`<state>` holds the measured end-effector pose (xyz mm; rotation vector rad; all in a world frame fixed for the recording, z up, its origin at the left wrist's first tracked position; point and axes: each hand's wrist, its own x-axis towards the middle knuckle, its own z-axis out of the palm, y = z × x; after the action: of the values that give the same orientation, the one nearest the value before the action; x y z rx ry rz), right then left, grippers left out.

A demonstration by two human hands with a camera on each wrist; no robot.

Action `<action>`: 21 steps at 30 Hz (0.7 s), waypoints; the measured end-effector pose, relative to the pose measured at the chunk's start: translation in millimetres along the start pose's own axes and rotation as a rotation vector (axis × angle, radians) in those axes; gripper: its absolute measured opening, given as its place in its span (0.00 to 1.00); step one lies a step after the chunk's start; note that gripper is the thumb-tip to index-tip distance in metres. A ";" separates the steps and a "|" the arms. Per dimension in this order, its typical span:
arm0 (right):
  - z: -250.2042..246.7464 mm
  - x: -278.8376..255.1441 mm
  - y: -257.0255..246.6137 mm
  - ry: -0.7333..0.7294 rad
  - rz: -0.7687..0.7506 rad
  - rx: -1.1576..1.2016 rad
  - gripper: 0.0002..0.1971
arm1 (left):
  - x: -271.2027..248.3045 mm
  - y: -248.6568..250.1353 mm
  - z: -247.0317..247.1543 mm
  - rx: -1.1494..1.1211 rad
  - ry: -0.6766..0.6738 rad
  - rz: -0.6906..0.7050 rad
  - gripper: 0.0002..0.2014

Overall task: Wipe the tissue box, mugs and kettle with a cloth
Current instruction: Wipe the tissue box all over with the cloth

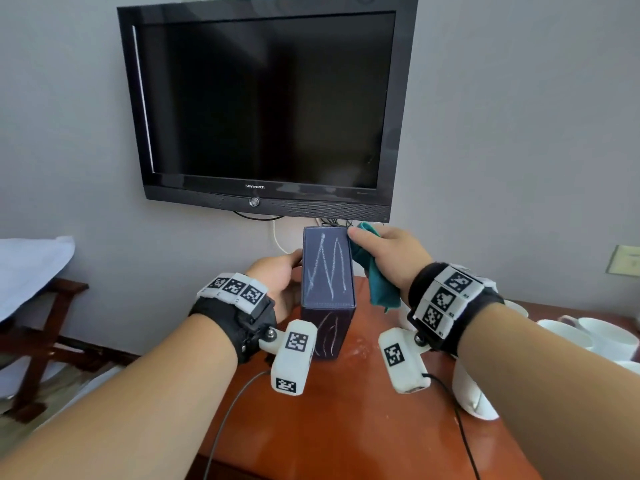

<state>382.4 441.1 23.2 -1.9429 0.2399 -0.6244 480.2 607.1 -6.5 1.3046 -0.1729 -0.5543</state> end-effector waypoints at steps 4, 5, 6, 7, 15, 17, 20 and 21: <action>6.9 6.6 1.1 0.019 0.050 0.013 0.33 | 2.8 1.4 -11.1 0.168 0.007 0.069 0.16; 7.6 5.8 -0.8 0.021 0.055 0.027 0.30 | 10.6 2.7 -16.1 0.304 -0.004 0.108 0.20; 7.5 5.6 -1.5 0.021 0.053 0.040 0.25 | 14.2 5.5 -20.4 0.454 -0.023 0.126 0.24; 7.9 4.6 -3.0 0.018 0.045 0.056 0.21 | 10.4 9.0 -22.0 0.563 -0.032 0.162 0.23; 7.3 4.4 -7.0 0.070 0.014 0.066 0.18 | -11.6 20.9 -10.9 0.535 0.008 0.527 0.23; 8.7 5.6 -6.6 0.078 0.022 0.075 0.19 | -15.5 18.4 -2.0 0.493 -0.053 0.578 0.26; 9.0 3.9 -6.8 0.063 0.029 0.129 0.16 | -12.9 11.1 3.3 0.530 -0.064 0.642 0.22; 8.4 3.9 -5.3 0.057 0.028 0.133 0.15 | -11.5 8.3 4.2 0.543 -0.061 0.655 0.19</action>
<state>389.5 448.3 26.4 -1.7932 0.2544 -0.6619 470.9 610.3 4.6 1.6422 -0.8127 0.0275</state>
